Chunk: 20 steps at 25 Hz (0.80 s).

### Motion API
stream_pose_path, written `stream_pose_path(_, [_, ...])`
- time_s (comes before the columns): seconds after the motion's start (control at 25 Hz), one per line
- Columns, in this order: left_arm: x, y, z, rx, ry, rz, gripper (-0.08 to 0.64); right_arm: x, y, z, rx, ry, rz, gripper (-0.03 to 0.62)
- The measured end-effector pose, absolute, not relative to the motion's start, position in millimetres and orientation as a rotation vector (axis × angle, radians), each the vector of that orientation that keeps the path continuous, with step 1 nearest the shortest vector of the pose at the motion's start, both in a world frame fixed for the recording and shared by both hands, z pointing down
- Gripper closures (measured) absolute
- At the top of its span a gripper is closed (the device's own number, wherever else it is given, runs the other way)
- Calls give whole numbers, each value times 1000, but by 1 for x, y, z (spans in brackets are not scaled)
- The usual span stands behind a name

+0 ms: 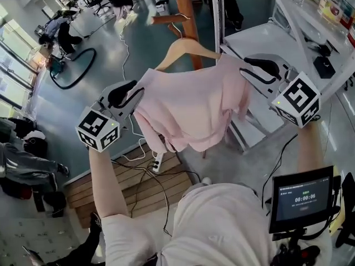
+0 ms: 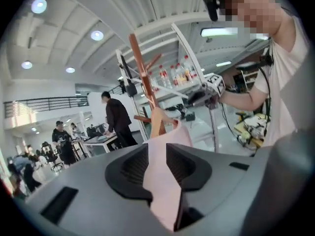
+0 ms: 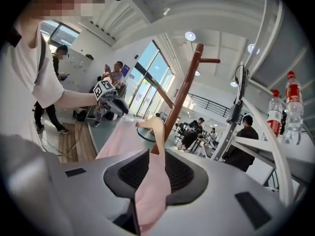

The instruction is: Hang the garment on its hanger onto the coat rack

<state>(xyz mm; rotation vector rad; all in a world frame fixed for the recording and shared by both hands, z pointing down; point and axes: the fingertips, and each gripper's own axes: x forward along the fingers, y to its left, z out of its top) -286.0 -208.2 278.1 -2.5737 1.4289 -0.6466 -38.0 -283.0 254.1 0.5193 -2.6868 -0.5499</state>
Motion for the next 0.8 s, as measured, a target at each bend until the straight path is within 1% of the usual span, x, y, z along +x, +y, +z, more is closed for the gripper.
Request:
stream_pose_path(0.04, [-282, -198, 270, -2578, 1483, -548, 443, -41, -276, 255, 511, -2708, -563, 485])
stream_pose_path(0.08, [-278, -188, 265, -2577, 1530, -470, 463, -45, -270, 257, 502, -2728, -574, 485])
stream_pose_path(0.16, [-267, -170, 263, -2548, 1605, -394, 532, -51, -257, 262, 478, -2780, -587, 486])
stream_pose_path(0.2, [-261, -162, 265, -2529, 1633, -383, 554, -54, -249, 263, 457, -2815, -589, 486])
stream_pose_path(0.4, [-215, -136, 280, -2481, 1742, -290, 554, -66, -205, 272, 327, -2999, -556, 489])
stream_pose_path(0.6, [-183, -127, 313, -2401, 1910, -207, 554, -74, -183, 296, 322, -3132, -461, 495])
stream_pose_path(0.64, [-179, -123, 313, -2391, 1934, -148, 554, -74, -178, 296, 328, -3157, -429, 523])
stream_pose_path(0.72, [-169, -115, 312, -2406, 1963, -21, 554, -73, -168, 295, 340, -3201, -344, 545])
stream_pose_path(0.8, [-160, -110, 316, -2436, 1969, 24, 554, -73, -161, 296, 347, -3229, -267, 580])
